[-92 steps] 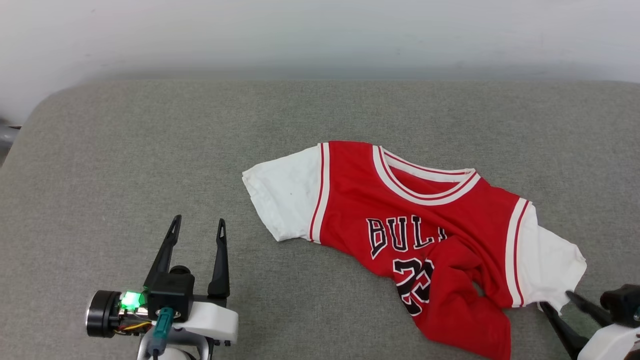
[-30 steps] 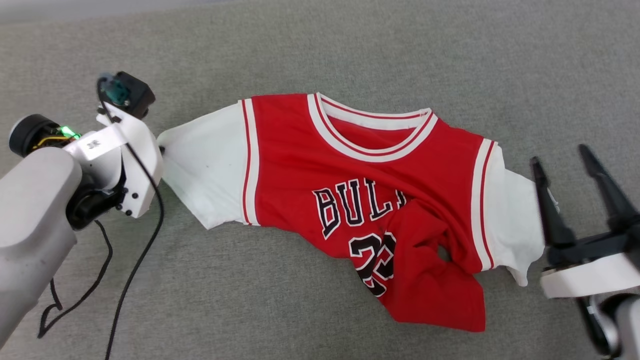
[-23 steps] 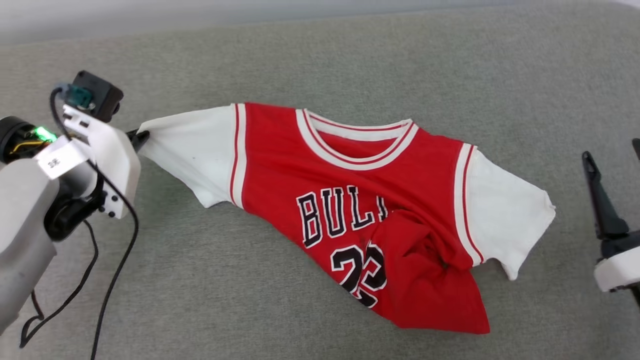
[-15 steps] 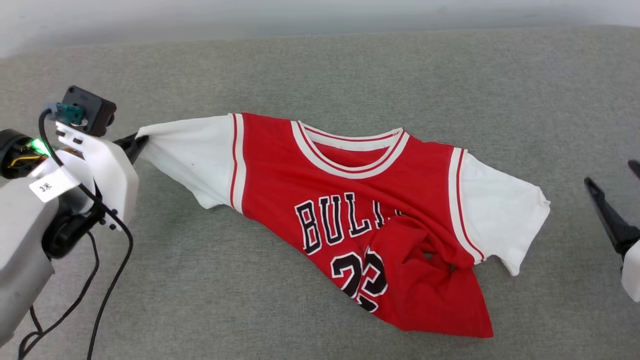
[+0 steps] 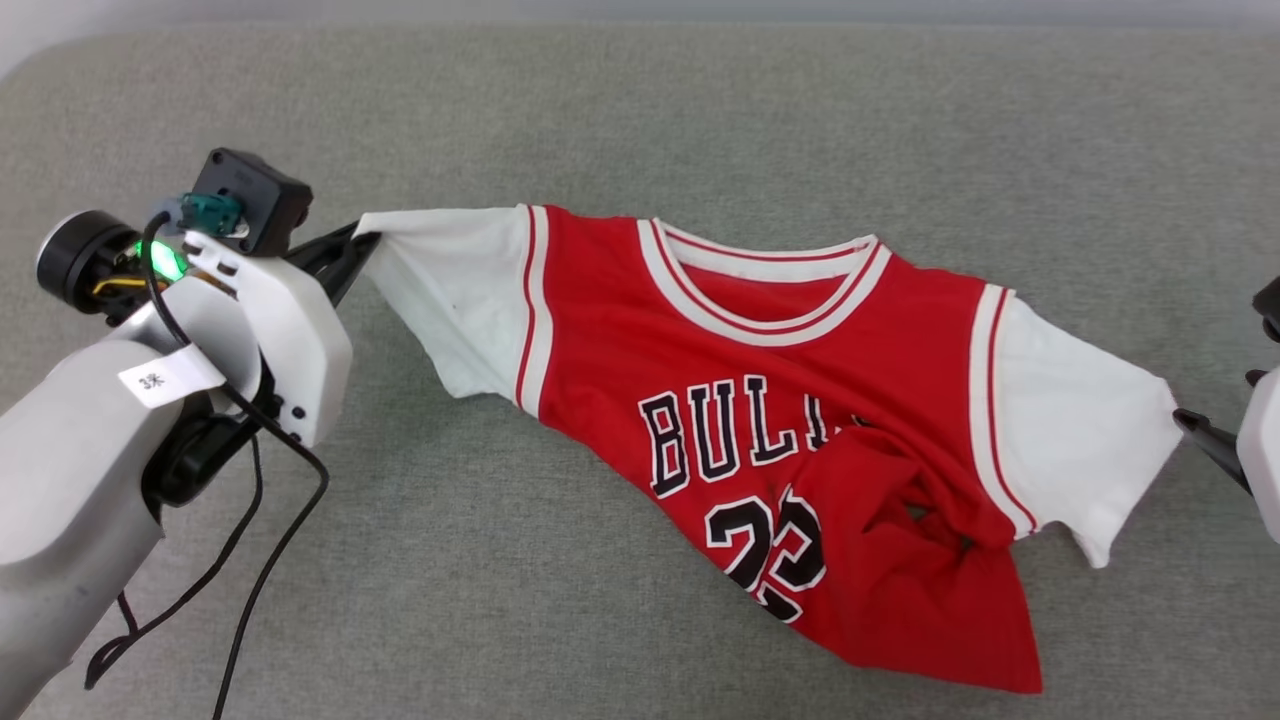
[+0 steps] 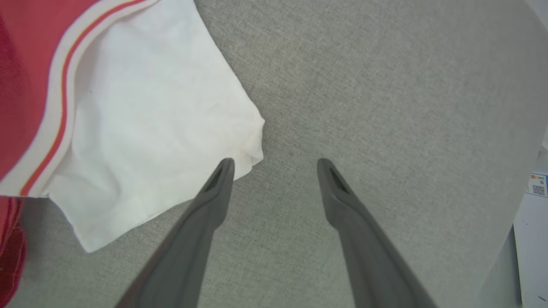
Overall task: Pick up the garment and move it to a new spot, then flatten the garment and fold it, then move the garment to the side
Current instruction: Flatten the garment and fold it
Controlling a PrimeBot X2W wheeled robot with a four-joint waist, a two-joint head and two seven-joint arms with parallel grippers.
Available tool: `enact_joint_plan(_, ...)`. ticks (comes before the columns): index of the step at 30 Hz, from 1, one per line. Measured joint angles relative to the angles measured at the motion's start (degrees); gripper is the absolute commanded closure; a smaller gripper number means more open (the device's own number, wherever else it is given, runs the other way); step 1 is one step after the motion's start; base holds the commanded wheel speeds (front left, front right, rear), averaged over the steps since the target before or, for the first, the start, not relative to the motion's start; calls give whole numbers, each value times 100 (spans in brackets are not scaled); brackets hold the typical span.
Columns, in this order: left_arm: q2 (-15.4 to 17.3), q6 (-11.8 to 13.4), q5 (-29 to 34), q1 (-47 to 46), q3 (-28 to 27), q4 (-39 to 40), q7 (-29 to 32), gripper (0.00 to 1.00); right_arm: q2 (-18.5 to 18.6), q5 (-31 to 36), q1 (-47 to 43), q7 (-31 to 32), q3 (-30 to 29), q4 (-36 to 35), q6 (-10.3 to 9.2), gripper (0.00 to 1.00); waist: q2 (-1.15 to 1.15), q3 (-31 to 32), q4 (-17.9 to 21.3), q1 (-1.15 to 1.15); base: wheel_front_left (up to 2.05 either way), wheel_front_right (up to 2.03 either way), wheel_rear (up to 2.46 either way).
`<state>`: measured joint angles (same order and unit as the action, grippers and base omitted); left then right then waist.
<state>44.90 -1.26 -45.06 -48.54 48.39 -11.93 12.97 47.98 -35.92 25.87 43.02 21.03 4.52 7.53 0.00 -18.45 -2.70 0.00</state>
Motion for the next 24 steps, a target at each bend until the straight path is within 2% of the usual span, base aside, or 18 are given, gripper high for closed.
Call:
enact_joint_plan(5, -91, 26, 79, -147, 15, 147, -27, 100, -237, -129, 270, -100, 301, 572, 0, 0, 0, -229, -146, 0, 0, 0, 0)
enact_joint_plan(12, -194, 27, 152, -218, 63, 148, -116, 100, -162, -263, 331, -398, 898, 936, -47, 0, 0, -414, -259, 0, 0, 0, 0)
enact_joint_plan(13, -191, 26, 152, -217, 67, 133, -132, 100, -157, -293, 352, -508, 949, 960, -47, 56, 0, -411, -246, -1, 0, 0, 0)
enact_joint_plan(14, -190, 25, 152, -217, 67, 112, -143, 100, -155, -293, 365, -632, 1017, 983, -47, 100, 0, -400, -228, -1, 0, 0, 0)
enact_joint_plan(19, -170, -7, 199, -210, 98, 2, -268, 100, -247, -313, 591, -1194, 1289, 1055, -1, 100, 0, -239, -132, 0, 0, 0, 0)
enact_joint_plan(24, -164, 67, 346, -211, 60, 44, -568, 100, -220, -229, 894, -1974, 1135, 1112, 0, 100, 0, 81, -46, 0, 0, 0, 0)
